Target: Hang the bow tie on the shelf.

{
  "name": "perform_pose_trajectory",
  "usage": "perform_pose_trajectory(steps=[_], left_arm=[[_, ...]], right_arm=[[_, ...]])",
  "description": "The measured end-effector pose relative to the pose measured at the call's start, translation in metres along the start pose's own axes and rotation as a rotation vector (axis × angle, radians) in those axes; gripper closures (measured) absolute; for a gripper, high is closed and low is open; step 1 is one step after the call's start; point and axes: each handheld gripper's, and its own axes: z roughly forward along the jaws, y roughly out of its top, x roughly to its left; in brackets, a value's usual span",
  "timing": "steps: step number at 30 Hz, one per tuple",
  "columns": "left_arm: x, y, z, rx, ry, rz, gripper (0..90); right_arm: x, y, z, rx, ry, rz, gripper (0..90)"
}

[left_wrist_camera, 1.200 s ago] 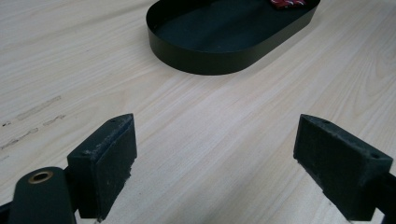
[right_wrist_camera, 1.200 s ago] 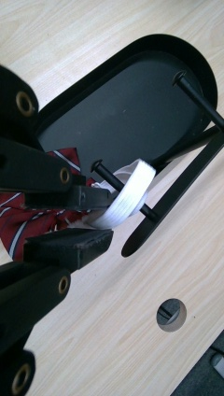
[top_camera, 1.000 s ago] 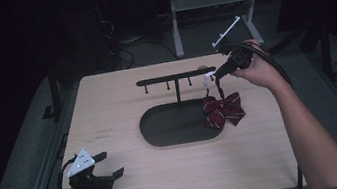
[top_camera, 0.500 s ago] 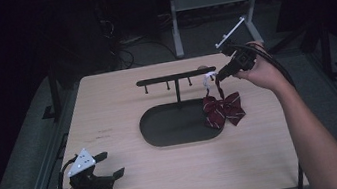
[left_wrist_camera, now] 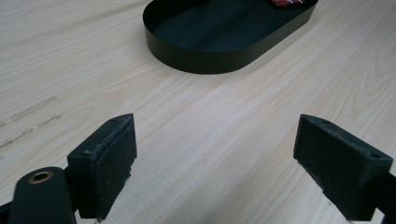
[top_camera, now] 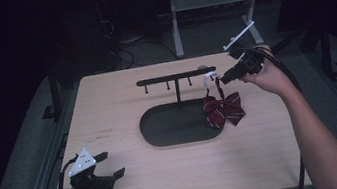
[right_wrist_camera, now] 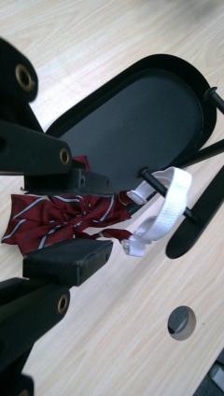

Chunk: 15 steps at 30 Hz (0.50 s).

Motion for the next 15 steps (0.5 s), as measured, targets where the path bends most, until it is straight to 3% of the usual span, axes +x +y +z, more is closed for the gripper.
perform_pose_trajectory(steps=[15], left_arm=[[0.0, -0.001, -0.001, 0.001, 0.005, -0.001, 13.1]], right_arm=[[-0.003, -0.014, 0.001, -0.001, 0.011, 0.019, 62.2]])
